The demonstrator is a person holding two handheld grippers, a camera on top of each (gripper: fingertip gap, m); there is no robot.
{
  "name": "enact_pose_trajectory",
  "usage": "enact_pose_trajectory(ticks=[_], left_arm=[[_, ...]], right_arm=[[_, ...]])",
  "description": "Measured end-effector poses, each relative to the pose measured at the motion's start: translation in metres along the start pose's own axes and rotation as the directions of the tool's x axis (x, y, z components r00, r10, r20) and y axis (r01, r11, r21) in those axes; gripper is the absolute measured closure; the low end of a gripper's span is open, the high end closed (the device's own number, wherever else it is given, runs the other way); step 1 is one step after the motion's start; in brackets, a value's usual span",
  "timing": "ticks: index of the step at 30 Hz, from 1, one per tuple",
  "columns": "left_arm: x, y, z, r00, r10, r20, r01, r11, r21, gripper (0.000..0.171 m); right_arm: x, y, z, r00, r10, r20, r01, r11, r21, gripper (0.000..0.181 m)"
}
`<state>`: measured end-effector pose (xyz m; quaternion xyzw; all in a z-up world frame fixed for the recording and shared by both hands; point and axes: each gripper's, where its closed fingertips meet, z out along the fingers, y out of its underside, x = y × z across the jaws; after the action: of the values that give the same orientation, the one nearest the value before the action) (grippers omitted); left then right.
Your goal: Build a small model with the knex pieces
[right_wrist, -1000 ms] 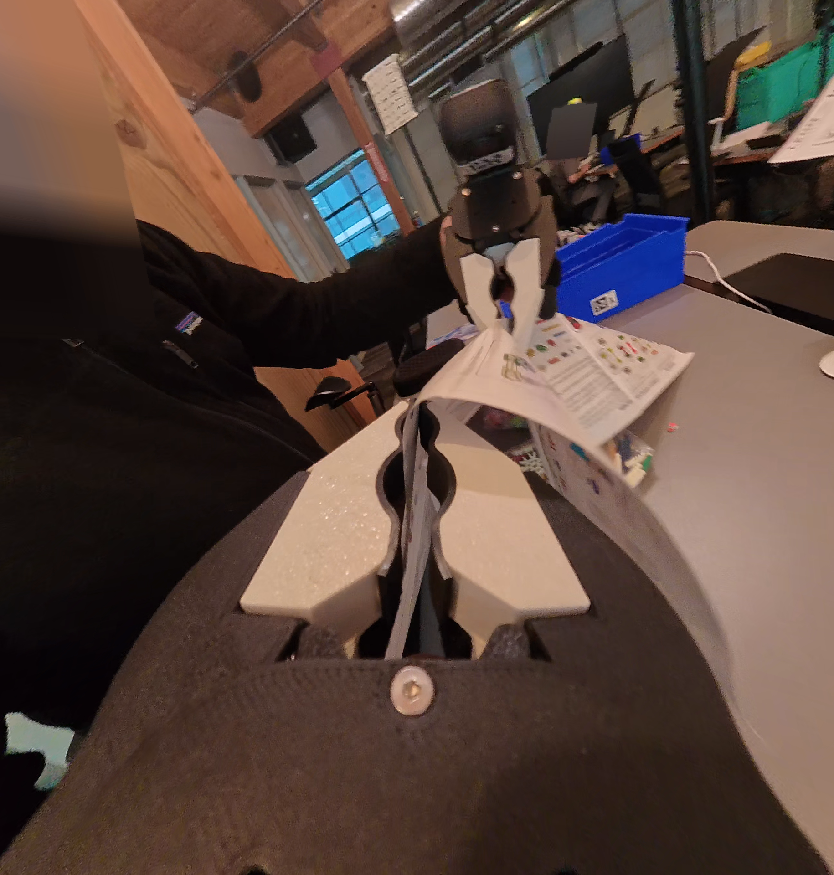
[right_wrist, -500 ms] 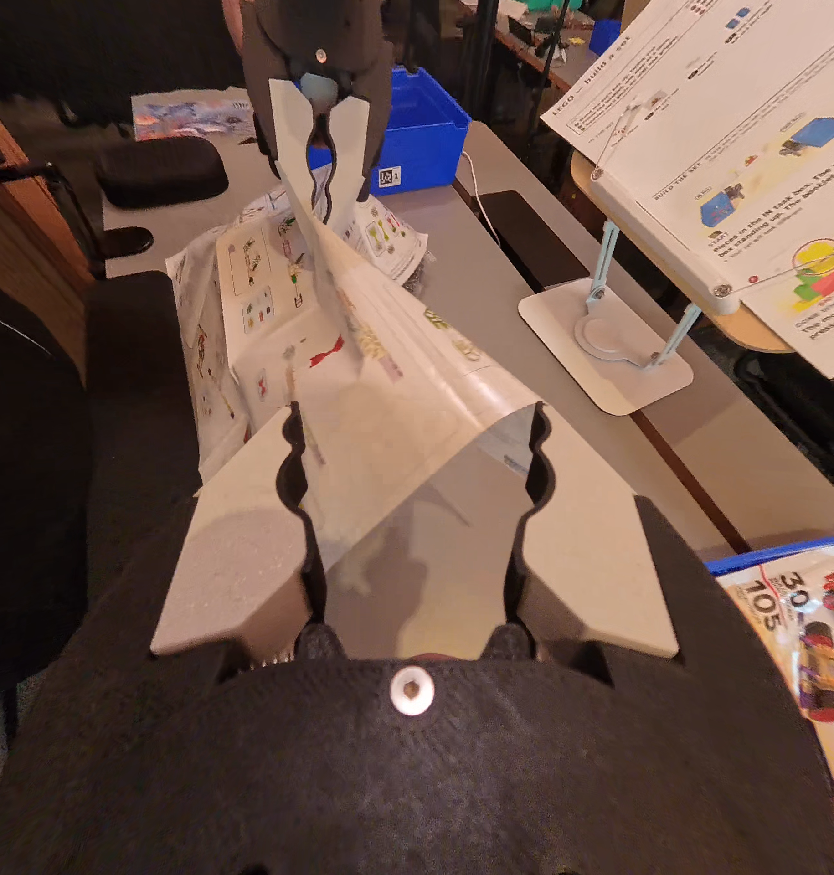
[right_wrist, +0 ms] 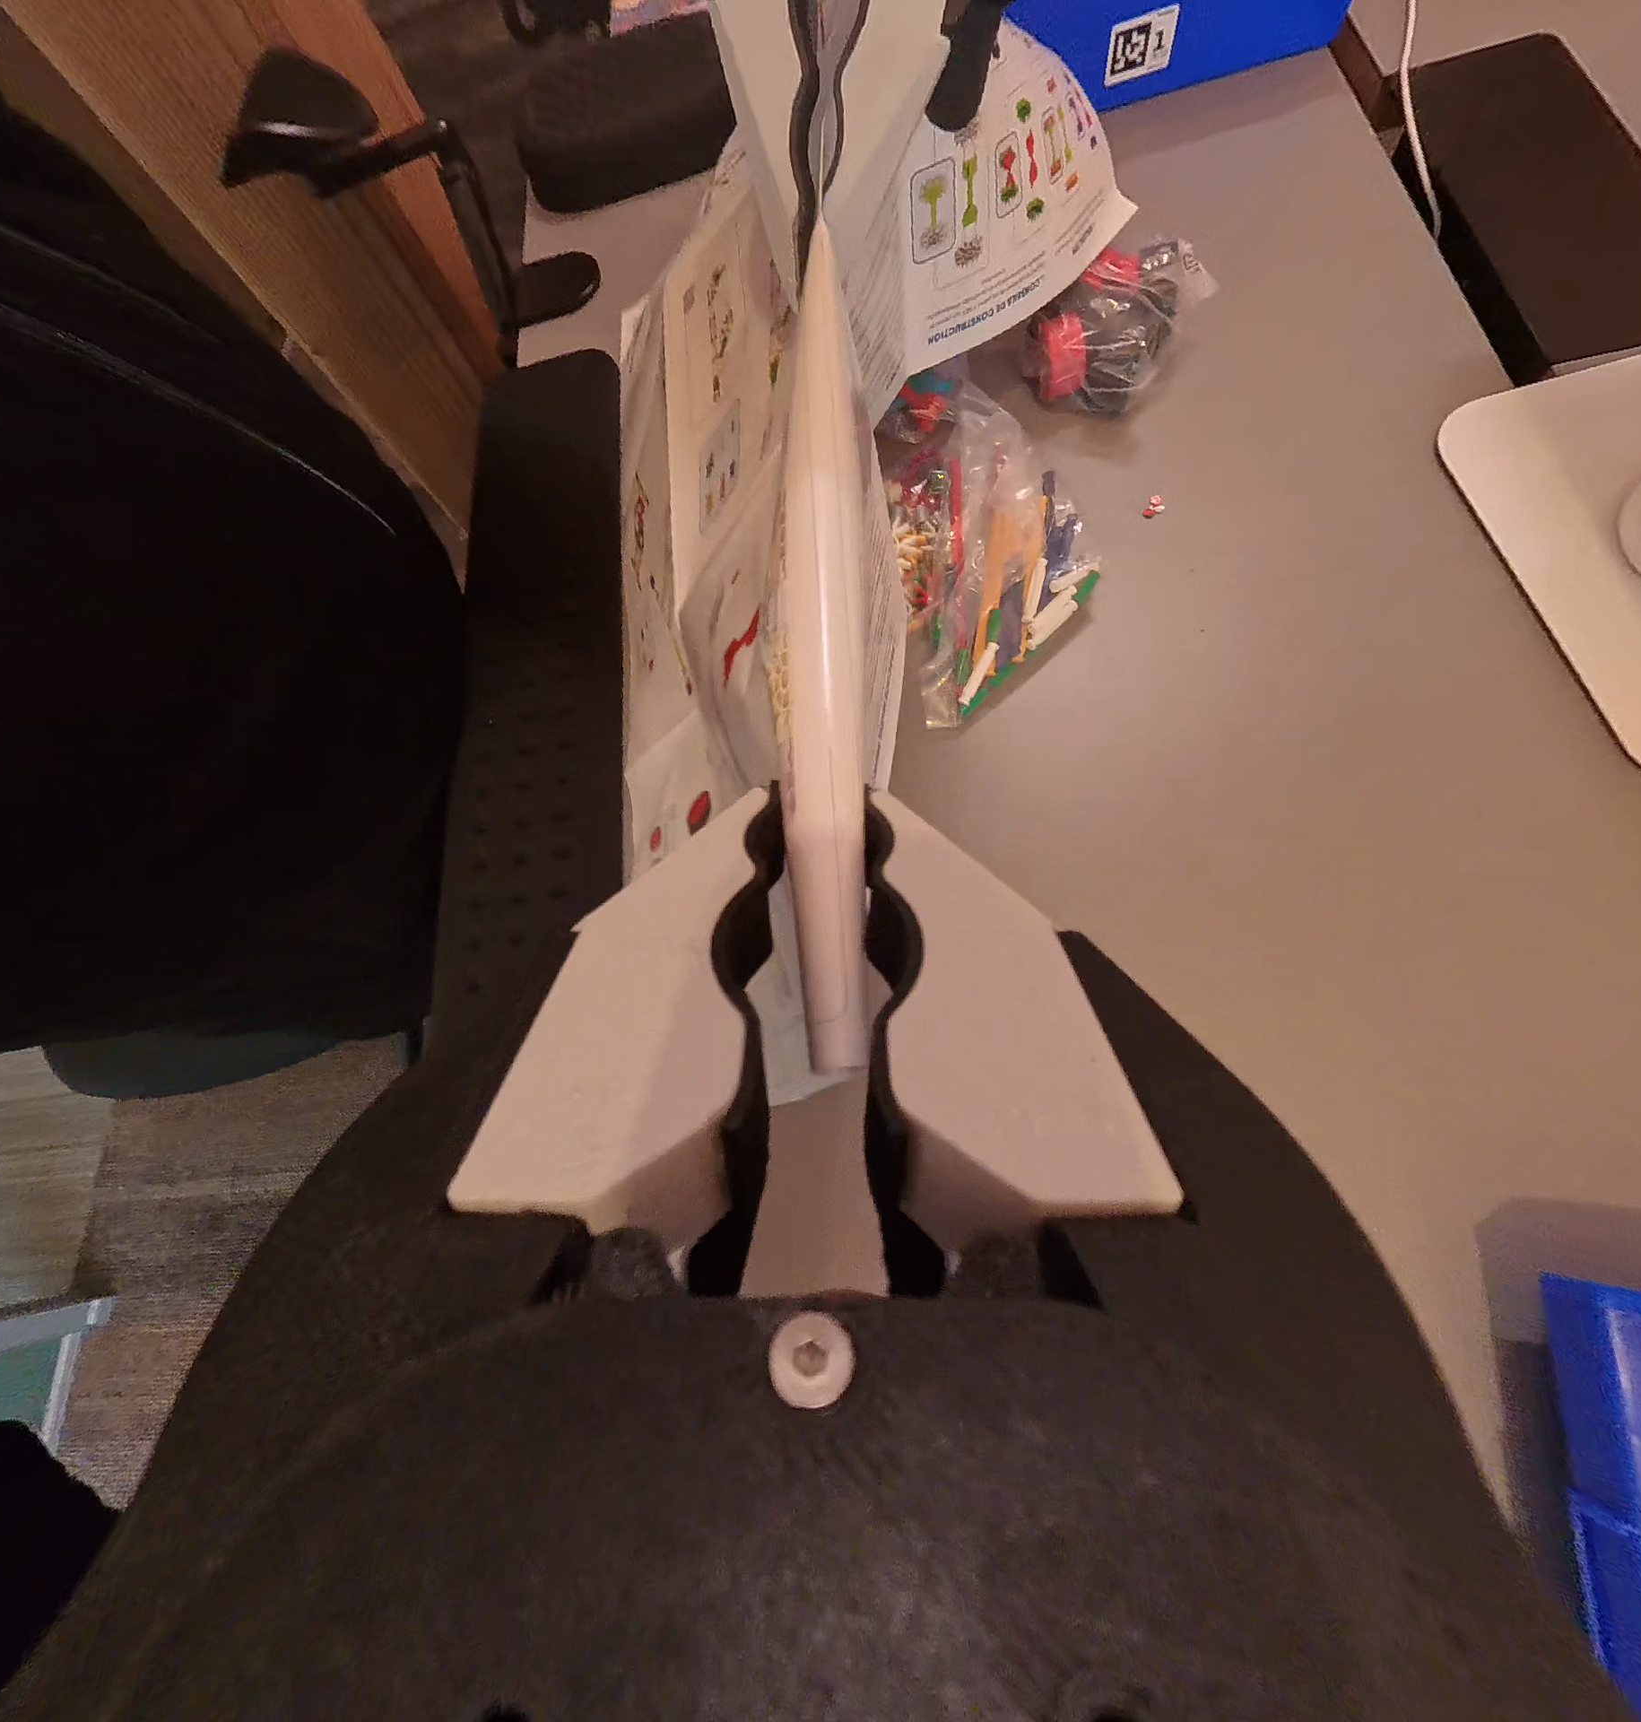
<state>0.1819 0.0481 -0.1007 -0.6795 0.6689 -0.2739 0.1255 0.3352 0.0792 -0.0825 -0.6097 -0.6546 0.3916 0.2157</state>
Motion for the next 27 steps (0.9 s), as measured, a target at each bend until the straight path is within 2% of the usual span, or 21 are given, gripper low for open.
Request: enact_pose_trajectory(ticks=[2,5,8,10,12,13,15,16,17,22,27], left_arm=[[-0.002,-0.001,-0.002,1.0,-0.008,-0.002,0.008,1.0,0.016,0.171],[-0.007,-0.001,-0.003,1.0,-0.019,0.007,0.018,1.0,0.018,0.171],[-0.01,-0.011,-0.002,1.0,-0.029,0.009,0.029,0.999,0.045,0.143],[-0.012,-0.02,-0.001,1.0,-0.019,0.021,0.018,0.999,0.047,0.135],[-0.012,-0.03,0.001,1.0,-0.012,0.015,0.011,0.999,0.049,0.143],[-0.016,-0.031,0.002,0.999,-0.016,0.032,0.015,0.999,0.036,0.154],[-0.019,-0.031,0.005,0.999,-0.024,0.031,0.023,1.0,0.02,0.165],[-0.016,-0.036,0.004,1.0,-0.025,0.011,0.024,0.999,0.049,0.171],[-0.016,-0.04,0.003,0.999,-0.034,0.002,0.033,0.997,0.073,0.171],[-0.015,-0.042,0.01,1.0,-0.001,0.017,0.001,1.0,0.029,0.171],[-0.007,-0.053,0.015,0.998,0.069,0.007,-0.069,0.997,0.022,0.171]], right_arm=[[-0.002,-0.002,-0.001,1.0,0.018,0.012,-0.018,1.0,0.02,0.181],[0.0,-0.003,-0.001,0.999,0.043,0.001,-0.043,0.999,0.025,0.181],[0.0,-0.005,-0.001,0.999,0.045,-0.006,-0.045,0.999,0.015,0.181],[0.0,-0.006,-0.001,0.999,0.041,-0.011,-0.041,0.999,0.004,0.181],[-0.002,-0.008,0.0,1.0,0.027,-0.011,-0.027,1.0,-0.004,0.181],[-0.002,-0.009,0.0,1.0,0.025,-0.014,-0.025,1.0,-0.01,0.181],[0.002,-0.009,-0.002,0.999,0.03,-0.039,-0.03,0.999,-0.014,0.18],[0.005,-0.01,-0.004,0.997,0.043,-0.064,-0.045,0.999,-0.018,0.165],[0.009,-0.01,-0.008,0.994,0.051,-0.093,-0.054,0.998,-0.03,0.146],[0.0,-0.035,-0.013,0.979,-0.071,-0.19,0.042,0.987,-0.155,0.14],[-0.011,-0.054,0.015,0.983,-0.136,-0.119,0.1,0.957,-0.272,0.146]])
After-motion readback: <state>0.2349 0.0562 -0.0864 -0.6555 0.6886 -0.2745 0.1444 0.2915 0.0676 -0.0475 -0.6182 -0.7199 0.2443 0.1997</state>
